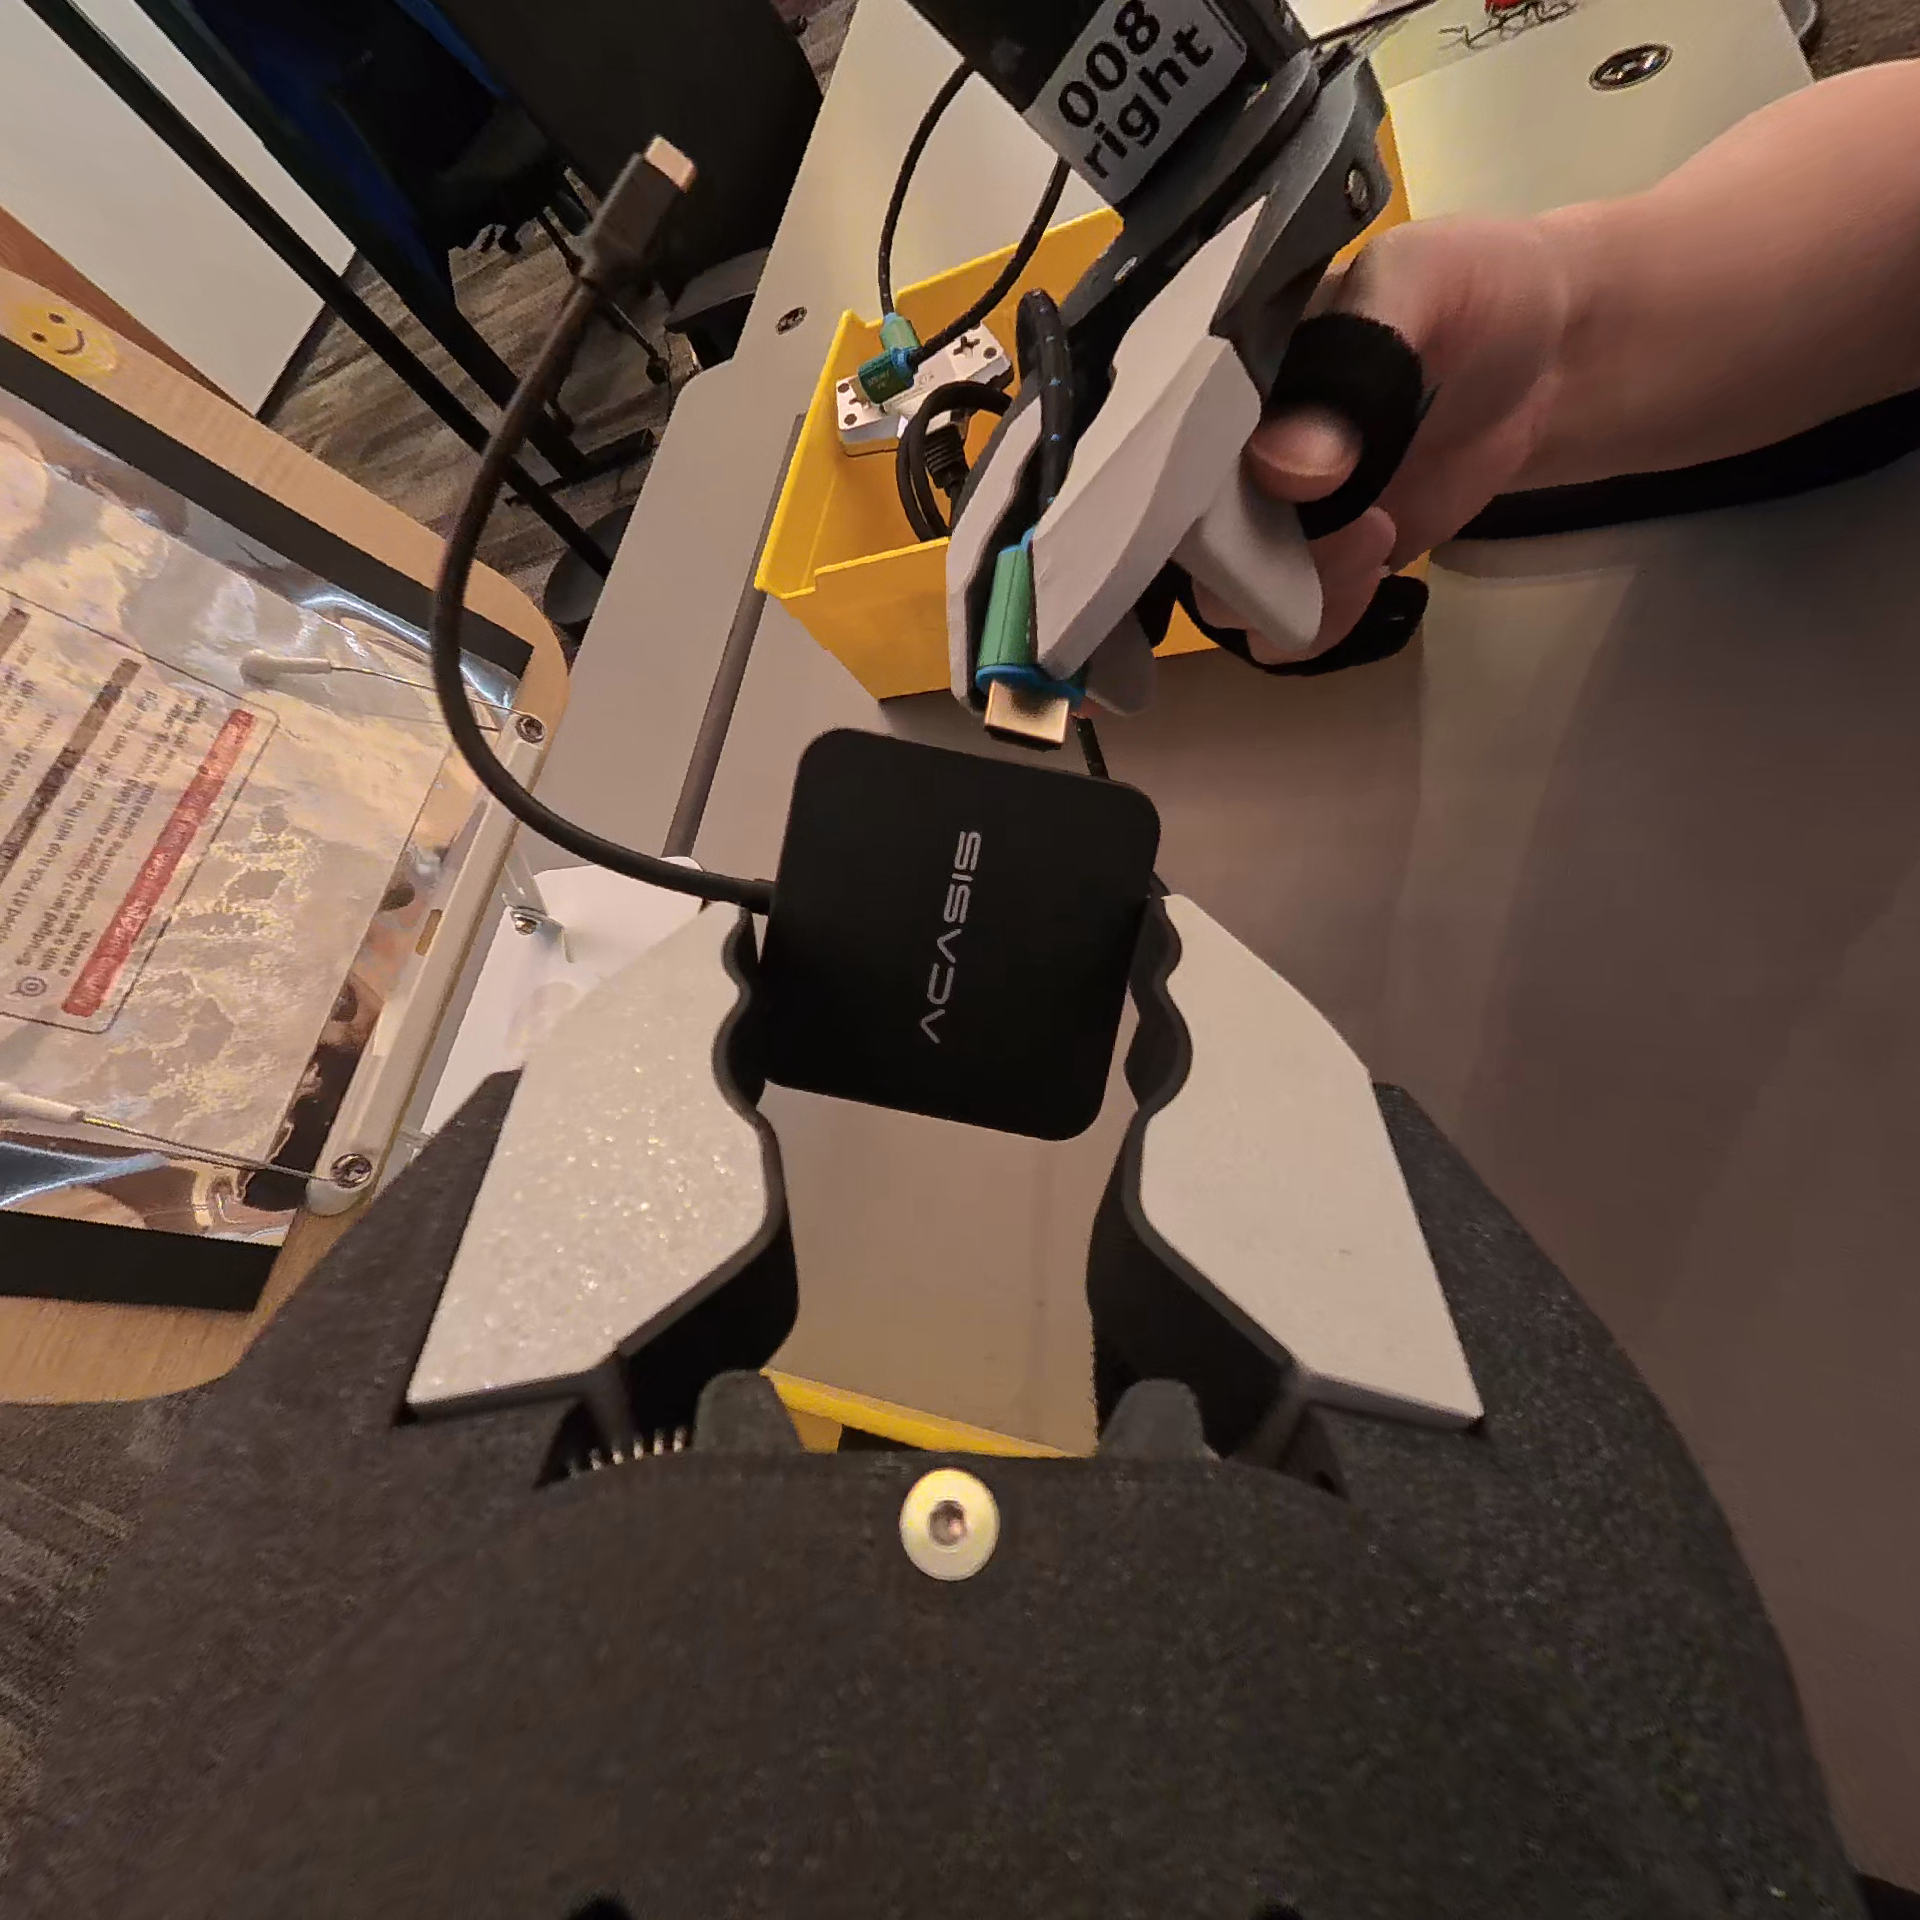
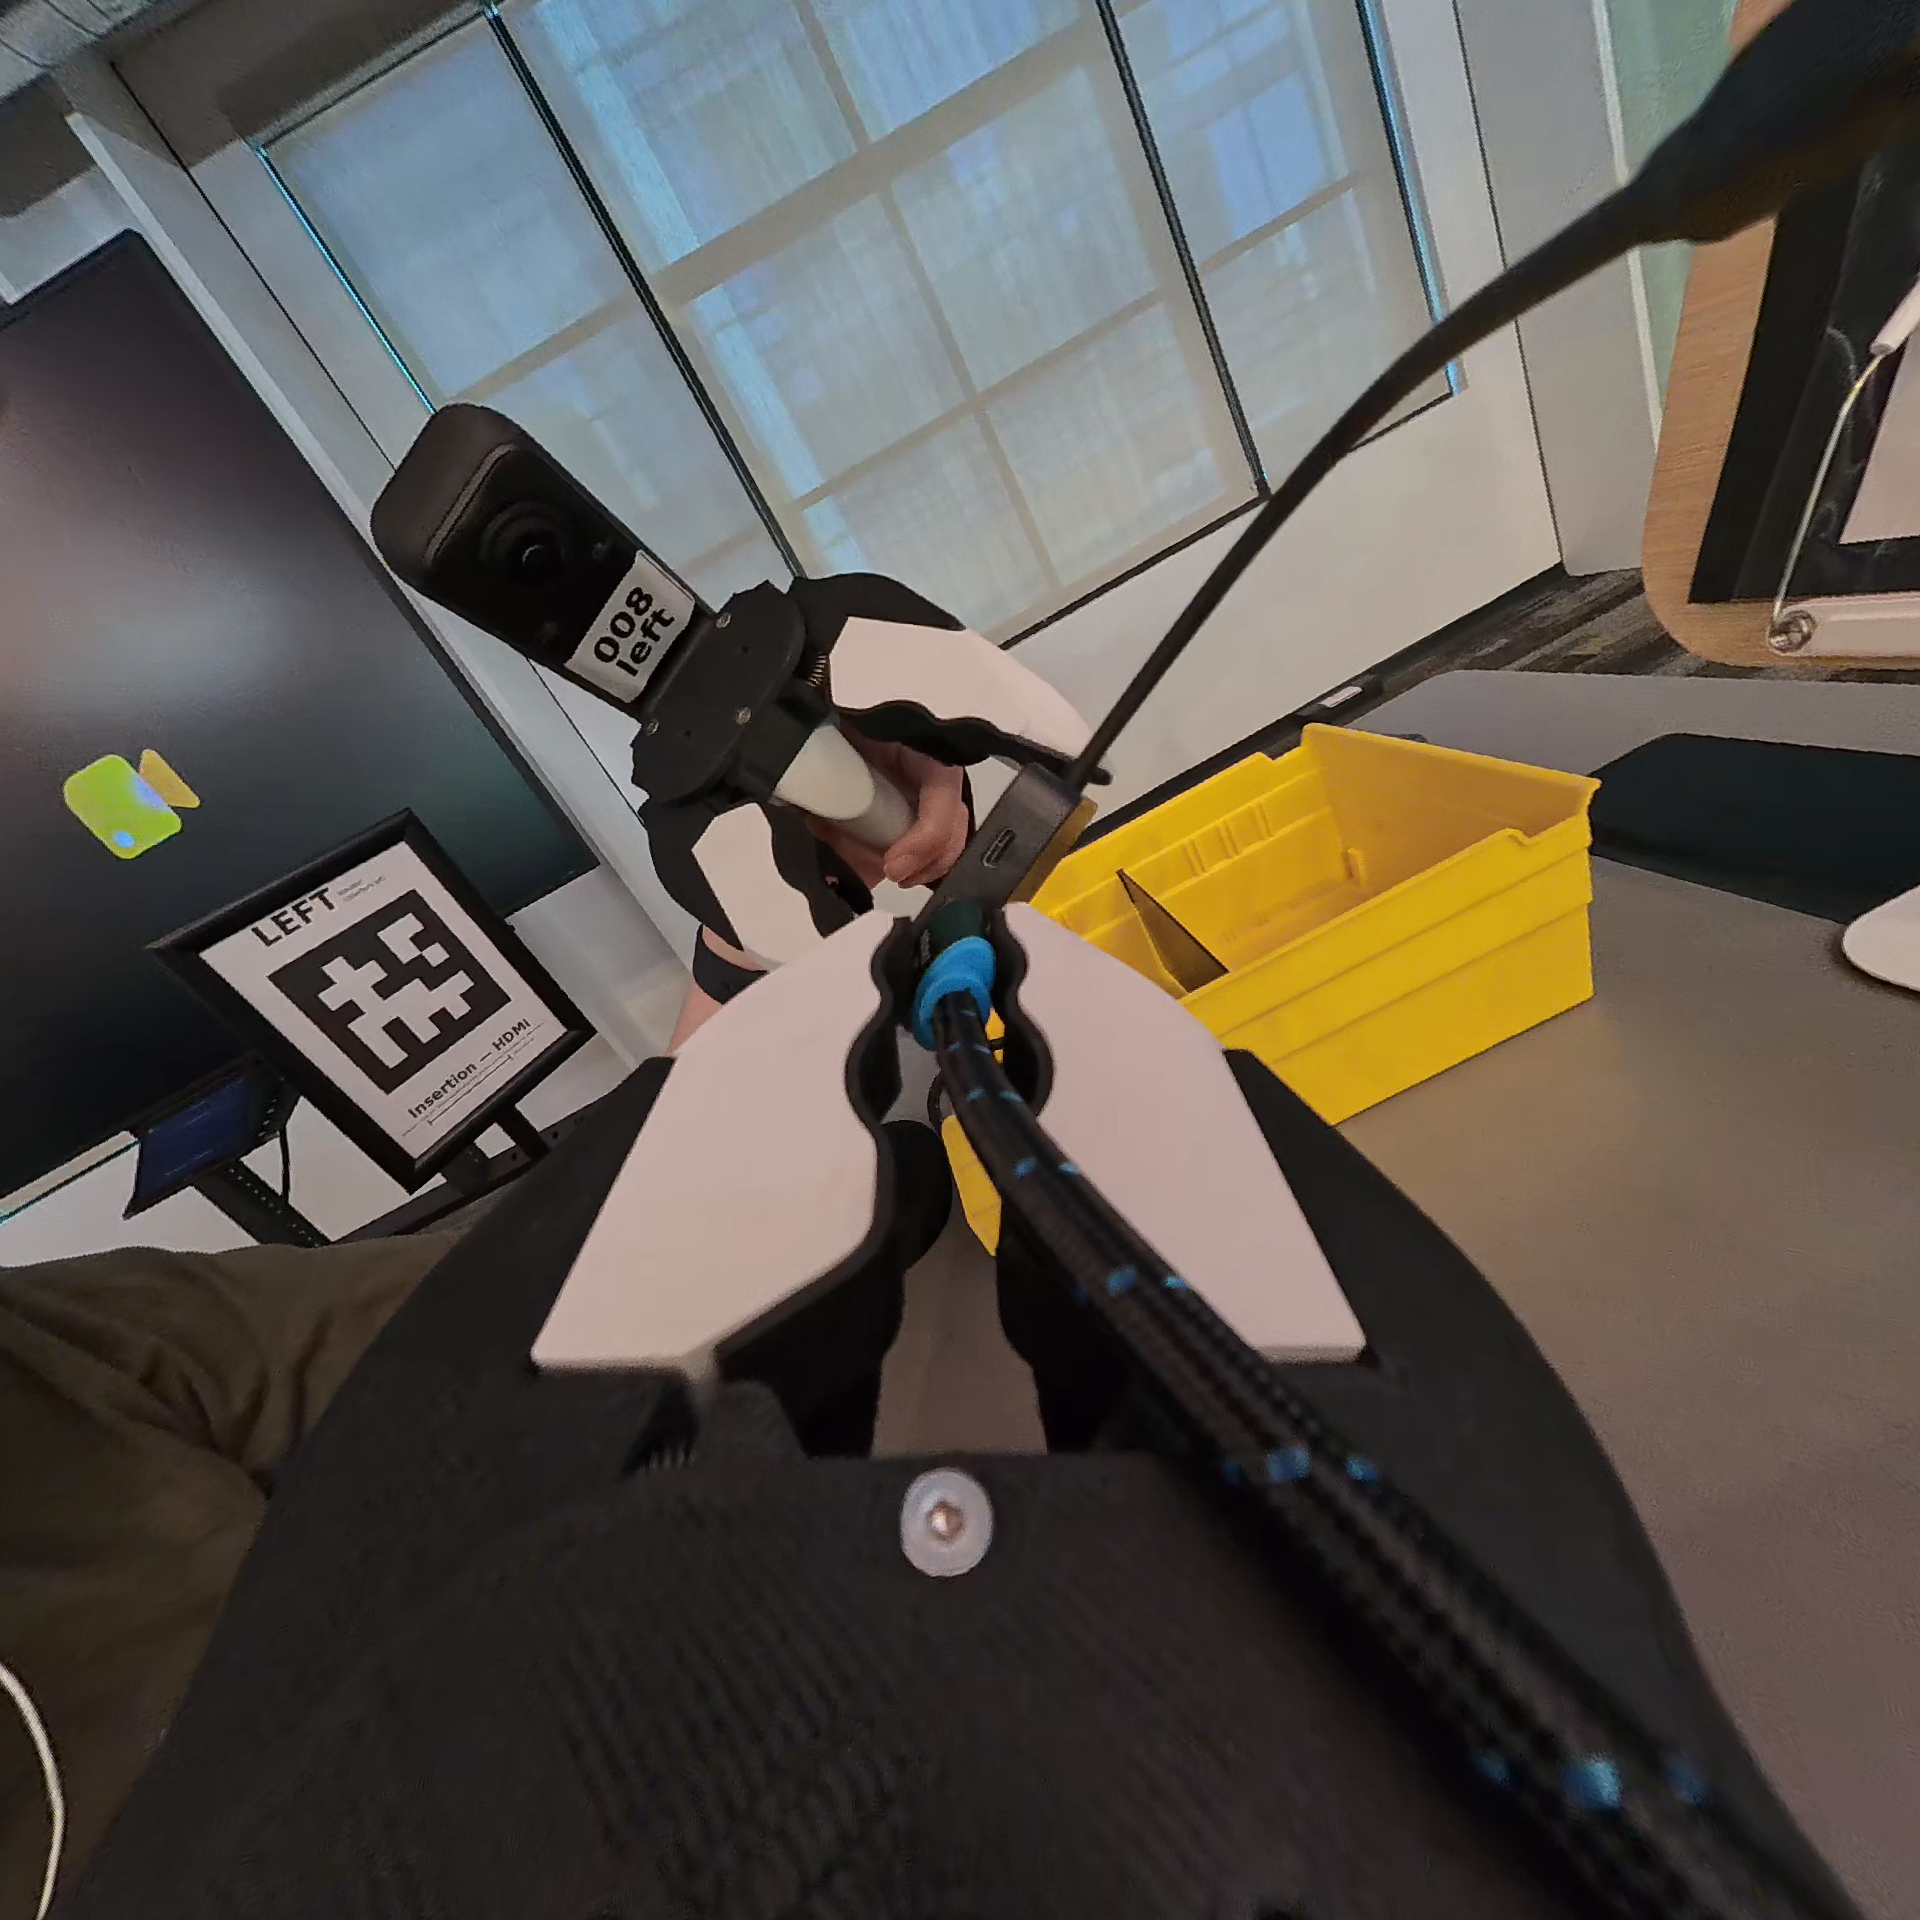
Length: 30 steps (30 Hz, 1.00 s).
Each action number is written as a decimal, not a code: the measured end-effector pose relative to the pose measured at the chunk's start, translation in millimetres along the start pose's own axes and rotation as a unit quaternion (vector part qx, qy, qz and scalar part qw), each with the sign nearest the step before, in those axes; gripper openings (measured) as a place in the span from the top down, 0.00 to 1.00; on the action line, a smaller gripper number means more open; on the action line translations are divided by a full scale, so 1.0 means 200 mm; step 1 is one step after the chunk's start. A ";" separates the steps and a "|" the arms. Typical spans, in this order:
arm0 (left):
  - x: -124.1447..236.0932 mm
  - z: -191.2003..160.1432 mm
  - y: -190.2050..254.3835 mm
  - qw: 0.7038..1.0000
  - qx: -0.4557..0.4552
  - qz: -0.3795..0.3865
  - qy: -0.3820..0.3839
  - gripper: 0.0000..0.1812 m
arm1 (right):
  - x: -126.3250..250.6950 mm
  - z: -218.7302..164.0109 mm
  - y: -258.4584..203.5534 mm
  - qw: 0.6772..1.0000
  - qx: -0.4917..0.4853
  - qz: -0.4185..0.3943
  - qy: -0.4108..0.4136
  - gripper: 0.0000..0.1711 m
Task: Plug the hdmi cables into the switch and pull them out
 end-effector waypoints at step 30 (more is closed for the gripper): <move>-0.13 -0.01 0.01 0.992 -0.023 0.084 -0.092 0.62 | 0.00 -0.07 0.05 0.993 -0.005 -0.108 -0.044 0.92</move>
Point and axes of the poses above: each gripper's, where its closed fingertips meet, x back along the fingers, z out of its top, y = z × x across the jaws, the point moved 9 cm from there along x, back along the fingers, and after that the axes turned 9 degrees about x, right-handed, at the moved point
